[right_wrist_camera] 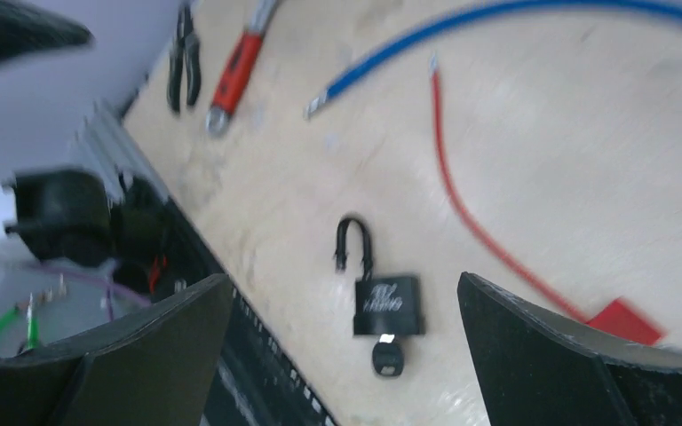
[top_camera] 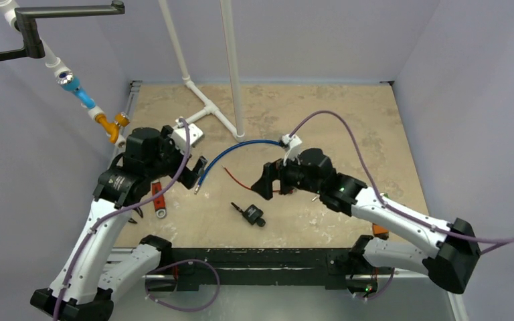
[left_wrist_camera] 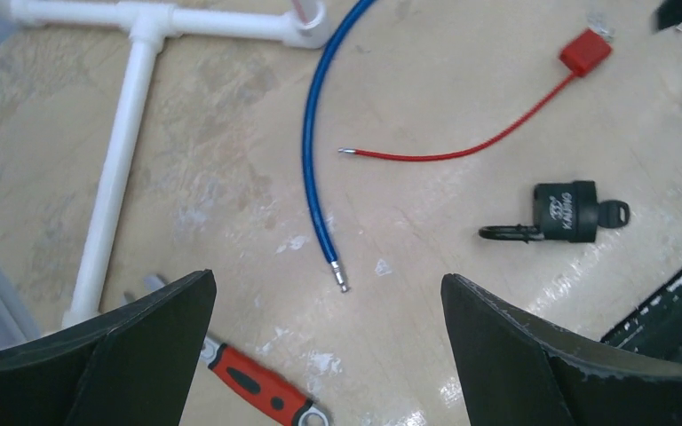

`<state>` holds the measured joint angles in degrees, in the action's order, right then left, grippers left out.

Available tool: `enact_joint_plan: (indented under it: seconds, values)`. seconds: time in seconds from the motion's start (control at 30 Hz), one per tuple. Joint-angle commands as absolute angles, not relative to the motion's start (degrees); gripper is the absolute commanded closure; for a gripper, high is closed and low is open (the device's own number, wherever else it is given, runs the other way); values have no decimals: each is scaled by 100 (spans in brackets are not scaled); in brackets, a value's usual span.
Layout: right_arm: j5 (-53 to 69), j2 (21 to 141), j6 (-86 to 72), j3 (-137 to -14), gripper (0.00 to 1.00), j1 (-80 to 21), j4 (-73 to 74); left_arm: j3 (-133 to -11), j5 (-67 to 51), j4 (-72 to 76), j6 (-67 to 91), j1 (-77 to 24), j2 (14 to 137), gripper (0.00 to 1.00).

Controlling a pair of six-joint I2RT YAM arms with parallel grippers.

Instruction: Unlock with the key

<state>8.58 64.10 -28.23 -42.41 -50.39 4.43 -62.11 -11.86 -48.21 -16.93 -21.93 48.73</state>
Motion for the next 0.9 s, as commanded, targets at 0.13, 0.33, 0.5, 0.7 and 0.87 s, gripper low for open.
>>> enact_joint_plan:
  seconds: [0.13,0.33,0.5,0.7,0.87]
  values:
    - [-1109,5890,-2383,-4965,1,-3123,1054,-5408,-1881,-3497,-980,-262,5109,0]
    - [-2481,6250,-2442,-4087,1,-1723,-359,-4167,-2066,-1729,-879,573,5420,0]
    - [-3693,6551,-1138,-3452,1,-1519,-1827,-3657,-2216,-418,-668,802,5712,0]
    - [-3335,6805,-693,-2534,1,-1202,-3677,-2986,-2110,1349,-323,819,6033,0]
    - [-3176,7555,-638,-2157,1,-1151,-5174,-2548,-1865,2622,-194,826,6523,0]
